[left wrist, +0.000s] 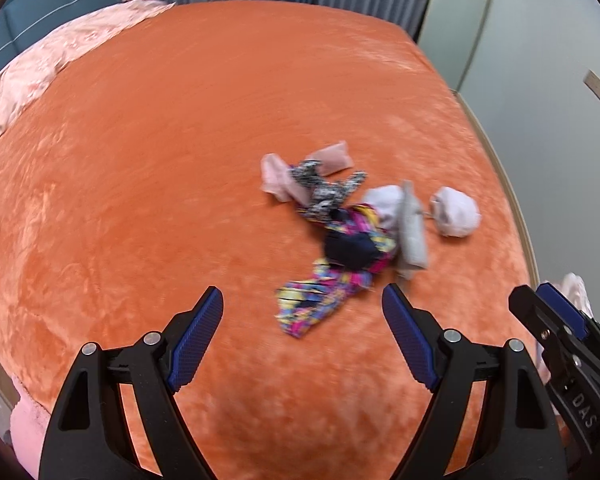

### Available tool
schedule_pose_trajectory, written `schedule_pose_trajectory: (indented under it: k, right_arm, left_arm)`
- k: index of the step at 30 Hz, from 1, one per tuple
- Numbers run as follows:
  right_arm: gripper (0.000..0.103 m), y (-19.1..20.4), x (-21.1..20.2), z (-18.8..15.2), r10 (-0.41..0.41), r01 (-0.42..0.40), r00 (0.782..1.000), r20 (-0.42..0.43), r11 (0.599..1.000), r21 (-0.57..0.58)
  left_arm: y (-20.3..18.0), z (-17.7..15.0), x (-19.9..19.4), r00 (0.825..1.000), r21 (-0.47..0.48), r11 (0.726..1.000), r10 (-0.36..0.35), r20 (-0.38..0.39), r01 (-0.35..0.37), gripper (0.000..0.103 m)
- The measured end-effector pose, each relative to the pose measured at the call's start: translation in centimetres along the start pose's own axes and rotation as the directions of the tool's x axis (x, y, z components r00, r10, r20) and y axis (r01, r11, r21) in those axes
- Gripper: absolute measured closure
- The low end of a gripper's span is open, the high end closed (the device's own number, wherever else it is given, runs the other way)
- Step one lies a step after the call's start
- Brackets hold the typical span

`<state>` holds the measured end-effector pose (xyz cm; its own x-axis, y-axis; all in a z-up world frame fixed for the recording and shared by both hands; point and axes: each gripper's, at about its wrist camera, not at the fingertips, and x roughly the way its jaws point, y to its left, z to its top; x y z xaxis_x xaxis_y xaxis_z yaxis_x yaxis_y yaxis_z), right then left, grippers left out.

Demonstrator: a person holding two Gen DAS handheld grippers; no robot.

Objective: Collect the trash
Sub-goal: 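Move the right tool back to the pile and close on the grey pouch, then grasp the colourful scarf with the left tool while the right tool lifts the grey pouch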

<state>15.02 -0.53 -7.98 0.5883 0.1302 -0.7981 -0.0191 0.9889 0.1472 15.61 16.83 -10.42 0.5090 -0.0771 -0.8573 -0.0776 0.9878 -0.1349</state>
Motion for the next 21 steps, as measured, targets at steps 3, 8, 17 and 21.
schedule_pose_trajectory:
  k: [3, 8, 17, 21]
  right_arm:
    - [0.055, 0.8, 2.6, 0.6, 0.018, -0.018, 0.999, -0.033, 1.0, 0.0]
    - [0.055, 1.6, 5.7, 0.9, 0.055, -0.054, 0.995, -0.078, 0.998, 0.02]
    - [0.081, 1.7, 9.5, 0.8, 0.085, -0.083, 0.988, -0.132, 0.996, 0.023]
    - [0.096, 0.2, 9.8, 0.7, 0.082, -0.075, 0.987, -0.136, 0.996, 0.054]
  left_arm:
    - [1.5, 0.7, 1.1, 1.0, -0.029, 1.0, 0.008, -0.017, -0.009, 0.025]
    - [2.7, 1.7, 2.5, 0.999, -0.05, 0.999, 0.004, -0.036, -0.006, 0.025]
    - [2.5, 3.0, 4.7, 0.998, -0.059, 0.998, -0.017, -0.061, 0.014, 0.025]
    - [1.5, 3.2, 5.6, 0.995, -0.058, 0.997, -0.061, -0.076, 0.056, 0.025]
